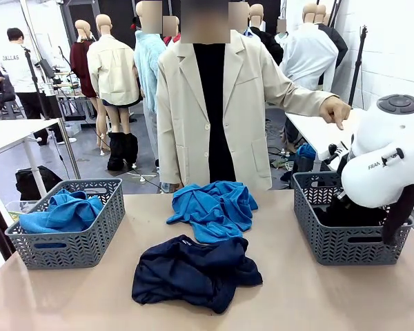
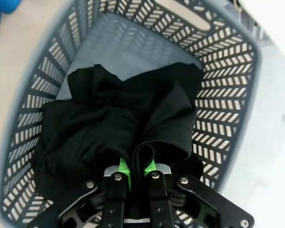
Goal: Sort the tops and bottoms.
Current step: Sort the clothes according to human instructions.
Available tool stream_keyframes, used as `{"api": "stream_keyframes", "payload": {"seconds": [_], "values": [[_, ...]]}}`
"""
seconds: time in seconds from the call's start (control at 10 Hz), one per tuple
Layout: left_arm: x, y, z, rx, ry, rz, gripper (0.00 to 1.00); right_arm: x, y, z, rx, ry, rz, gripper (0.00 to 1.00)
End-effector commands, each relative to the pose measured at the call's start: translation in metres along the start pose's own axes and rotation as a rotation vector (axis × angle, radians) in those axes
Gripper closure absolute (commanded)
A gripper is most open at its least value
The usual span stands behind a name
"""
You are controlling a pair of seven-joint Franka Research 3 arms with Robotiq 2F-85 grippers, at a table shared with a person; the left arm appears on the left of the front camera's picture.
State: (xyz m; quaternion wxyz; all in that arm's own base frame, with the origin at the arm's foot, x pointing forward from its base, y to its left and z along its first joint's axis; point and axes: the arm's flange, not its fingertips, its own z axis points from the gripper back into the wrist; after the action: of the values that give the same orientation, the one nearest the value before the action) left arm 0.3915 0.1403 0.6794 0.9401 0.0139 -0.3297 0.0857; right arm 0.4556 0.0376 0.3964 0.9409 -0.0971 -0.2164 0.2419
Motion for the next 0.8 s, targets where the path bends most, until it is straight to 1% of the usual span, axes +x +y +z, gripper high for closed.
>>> {"api": "stream_keyframes", "payload": {"seconds": [0.0,0.2,0.4,0.5,0.6,0.7], "values": [[0.001,0.000,0.001,-0.002,0.005,0.004,0.00,0.017,0.003,0.014,-0.005,0.008,-0.024,0.81],[0.001,0.000,0.001,-0.002,0.005,0.004,0.00,0.028,-0.002,0.029,0.027,-0.005,-0.021,0.42],[0.001,0.000,0.001,-0.002,0.005,0.004,0.00,0.043,-0.010,0.051,0.093,0.040,-0.010,0.03],[0.001,0.000,0.001,-0.002,0.005,0.004,0.00,0.050,-0.014,0.064,0.075,0.062,0.011,0.00],[0.001,0.000,0.001,-0.002,0.005,0.004,0.00,0.056,-0.021,0.080,0.122,0.086,0.031,0.00],[0.001,0.000,0.001,-0.002,0.005,0.004,0.00,0.063,-0.030,0.094,0.079,0.141,0.081,0.00]]}}
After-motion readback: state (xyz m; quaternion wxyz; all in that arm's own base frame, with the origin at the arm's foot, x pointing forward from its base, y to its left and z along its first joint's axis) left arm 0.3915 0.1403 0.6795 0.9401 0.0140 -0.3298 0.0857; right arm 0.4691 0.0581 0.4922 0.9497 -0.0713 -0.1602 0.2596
